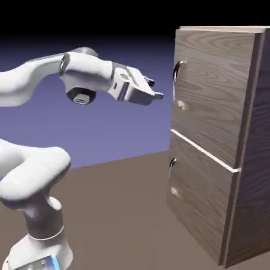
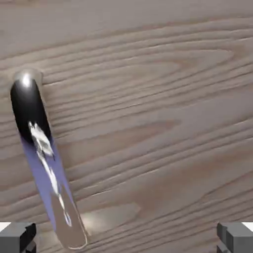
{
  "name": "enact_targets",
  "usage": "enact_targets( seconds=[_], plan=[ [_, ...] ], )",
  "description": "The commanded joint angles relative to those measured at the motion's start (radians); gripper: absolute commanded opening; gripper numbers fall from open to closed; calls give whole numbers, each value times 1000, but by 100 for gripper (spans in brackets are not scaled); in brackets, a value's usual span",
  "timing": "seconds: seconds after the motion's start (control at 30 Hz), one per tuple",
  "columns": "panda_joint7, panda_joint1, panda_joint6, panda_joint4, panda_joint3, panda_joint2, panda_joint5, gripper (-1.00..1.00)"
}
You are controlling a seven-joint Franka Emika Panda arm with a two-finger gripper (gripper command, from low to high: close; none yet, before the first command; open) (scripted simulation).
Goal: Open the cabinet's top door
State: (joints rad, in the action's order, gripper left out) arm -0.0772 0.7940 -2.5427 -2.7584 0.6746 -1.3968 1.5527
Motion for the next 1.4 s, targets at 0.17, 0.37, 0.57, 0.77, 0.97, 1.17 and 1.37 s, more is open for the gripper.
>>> enact_targets(
  seconds=[0.17,0.37,0.57,0.77,0.97,1.17,1.37],
  plan=[
    [112,136,83,9,113,-139,261,0],
    [223,271,166,17,227,-278,522,0],
    [289,437,243,75,322,-366,738,0],
    [312,511,315,102,330,-366,802,-100],
    [438,455,576,-66,189,-366,784,-100],
    [507,505,837,-166,48,-366,732,-100],
    [536,635,1098,-217,-57,-364,703,-100]
  ],
)
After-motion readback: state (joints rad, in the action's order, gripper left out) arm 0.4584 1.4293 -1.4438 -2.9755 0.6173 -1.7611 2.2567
